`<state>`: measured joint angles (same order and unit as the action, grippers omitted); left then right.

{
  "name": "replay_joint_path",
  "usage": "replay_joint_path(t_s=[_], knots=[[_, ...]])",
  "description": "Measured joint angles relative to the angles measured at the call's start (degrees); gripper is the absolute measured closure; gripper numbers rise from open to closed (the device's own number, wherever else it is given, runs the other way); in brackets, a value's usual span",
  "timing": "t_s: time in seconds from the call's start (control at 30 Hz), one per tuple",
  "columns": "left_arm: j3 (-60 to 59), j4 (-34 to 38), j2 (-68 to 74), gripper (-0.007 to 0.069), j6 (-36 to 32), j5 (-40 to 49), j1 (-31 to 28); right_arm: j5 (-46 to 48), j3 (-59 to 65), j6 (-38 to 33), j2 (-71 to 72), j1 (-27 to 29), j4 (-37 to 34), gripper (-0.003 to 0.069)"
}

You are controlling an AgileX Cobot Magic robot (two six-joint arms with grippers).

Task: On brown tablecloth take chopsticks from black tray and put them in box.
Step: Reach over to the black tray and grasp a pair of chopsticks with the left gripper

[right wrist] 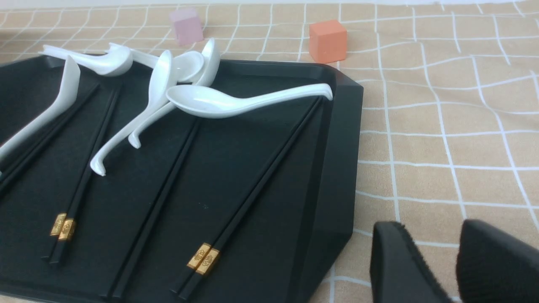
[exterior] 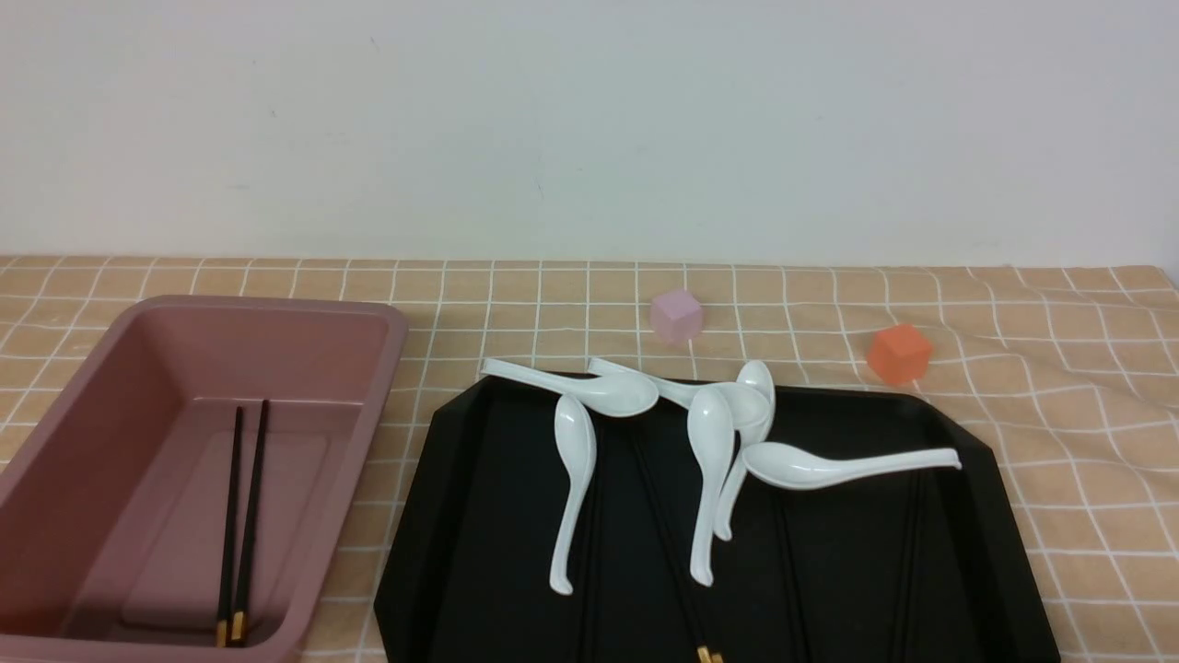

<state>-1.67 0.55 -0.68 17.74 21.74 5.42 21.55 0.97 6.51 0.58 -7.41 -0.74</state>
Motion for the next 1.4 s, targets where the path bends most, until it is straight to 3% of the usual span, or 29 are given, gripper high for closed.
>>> replay_joint_path(t_s=[1.13, 1.23, 1.4], knots=[[0.00, -0.55, 0.00, 0.0590, 0.38, -0.74, 0.00, 0.00, 0.00, 0.00, 0.00, 0.00, 0.00, 0.0419], [0.00, 6.81, 0.00, 0.0587, 5.70, -1.24, 0.00, 0.00, 0.00, 0.00, 0.00, 0.00, 0.00, 0.0419], [0.00, 32.83, 0.00, 0.0584, 22.85, -1.55, 0.00, 0.00, 0.00, 0.00, 0.00, 0.00, 0.00, 0.0419]])
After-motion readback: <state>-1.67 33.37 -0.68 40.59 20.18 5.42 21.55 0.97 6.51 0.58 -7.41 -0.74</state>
